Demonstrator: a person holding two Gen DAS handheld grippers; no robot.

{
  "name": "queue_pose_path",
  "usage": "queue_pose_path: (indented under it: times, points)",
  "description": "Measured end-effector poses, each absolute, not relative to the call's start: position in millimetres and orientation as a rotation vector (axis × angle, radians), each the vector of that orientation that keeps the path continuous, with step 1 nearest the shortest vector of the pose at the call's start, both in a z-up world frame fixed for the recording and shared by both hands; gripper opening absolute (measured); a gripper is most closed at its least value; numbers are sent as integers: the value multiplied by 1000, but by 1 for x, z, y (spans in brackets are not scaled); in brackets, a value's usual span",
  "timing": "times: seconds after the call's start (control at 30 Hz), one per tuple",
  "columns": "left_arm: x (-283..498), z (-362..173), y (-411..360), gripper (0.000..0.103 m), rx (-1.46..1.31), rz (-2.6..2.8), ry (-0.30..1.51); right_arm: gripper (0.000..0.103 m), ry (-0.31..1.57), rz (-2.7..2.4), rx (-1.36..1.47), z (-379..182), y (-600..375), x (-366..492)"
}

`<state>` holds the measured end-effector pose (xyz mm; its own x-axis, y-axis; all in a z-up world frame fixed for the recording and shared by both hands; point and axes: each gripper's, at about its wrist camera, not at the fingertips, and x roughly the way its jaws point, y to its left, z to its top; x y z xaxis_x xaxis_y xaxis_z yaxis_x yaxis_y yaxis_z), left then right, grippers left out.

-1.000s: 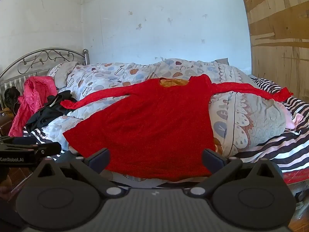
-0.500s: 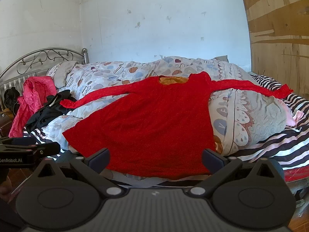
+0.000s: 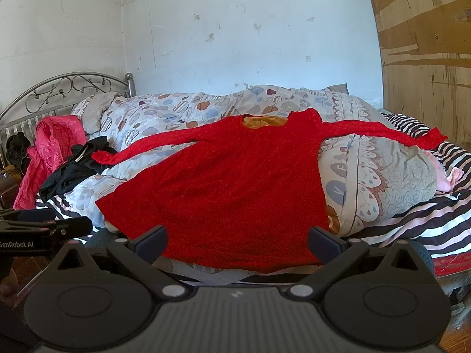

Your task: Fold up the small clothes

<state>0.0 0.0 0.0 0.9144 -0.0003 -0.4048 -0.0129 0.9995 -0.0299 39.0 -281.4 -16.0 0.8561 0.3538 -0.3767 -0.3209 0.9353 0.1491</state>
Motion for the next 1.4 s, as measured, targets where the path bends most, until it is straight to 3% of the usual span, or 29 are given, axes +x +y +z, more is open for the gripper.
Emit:
queue_pose_path:
  times: [1.4]
  points:
    - [0, 0, 0, 102, -34, 5, 423, 103, 422, 356, 85, -19, -281, 39]
